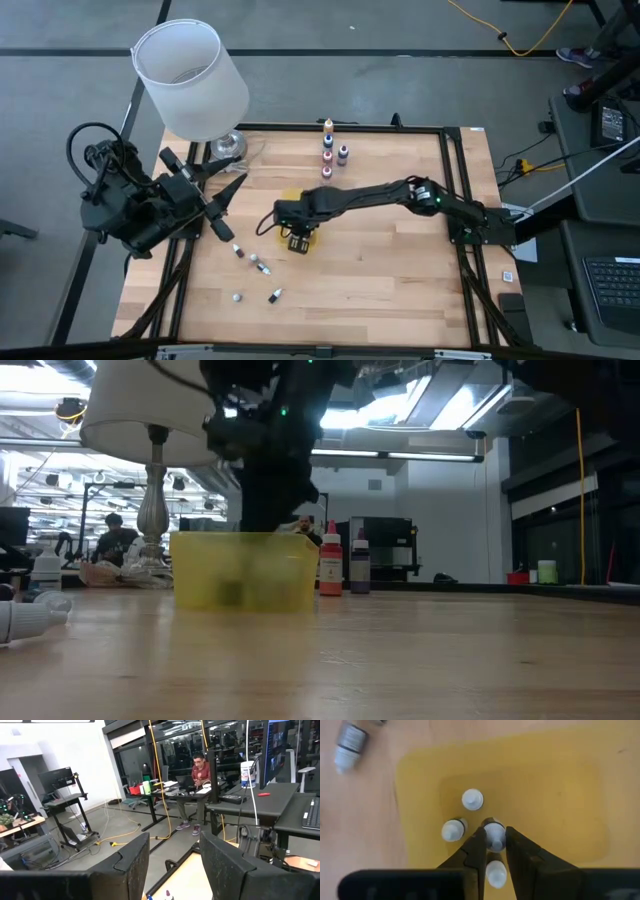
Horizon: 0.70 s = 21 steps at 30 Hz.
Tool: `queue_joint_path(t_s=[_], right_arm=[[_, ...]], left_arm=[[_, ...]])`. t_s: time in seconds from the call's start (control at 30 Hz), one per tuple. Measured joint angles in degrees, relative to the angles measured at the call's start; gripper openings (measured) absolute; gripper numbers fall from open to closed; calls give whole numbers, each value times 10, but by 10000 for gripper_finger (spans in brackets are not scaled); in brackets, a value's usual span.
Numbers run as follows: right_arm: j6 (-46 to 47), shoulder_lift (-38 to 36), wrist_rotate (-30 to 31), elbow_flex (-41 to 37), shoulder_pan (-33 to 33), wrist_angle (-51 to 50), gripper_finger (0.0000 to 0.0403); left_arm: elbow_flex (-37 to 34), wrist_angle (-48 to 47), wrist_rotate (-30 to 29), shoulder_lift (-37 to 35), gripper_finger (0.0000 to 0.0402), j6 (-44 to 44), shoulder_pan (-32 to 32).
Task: Pick & Place food coloring
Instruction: Put the small red bottle into the yellow bin, then put the small black bottle into the yellow bin
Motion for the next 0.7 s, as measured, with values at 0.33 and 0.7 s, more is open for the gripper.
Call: queue_joint_path(t_s=[0.33, 0.7], right_arm=[[4, 18, 21, 0, 4, 19, 81], [19, 16, 21, 0, 4, -9, 144]], left_arm=[[0, 0, 0, 0, 167, 1, 0], [0, 0, 0, 0, 168, 6, 0]])
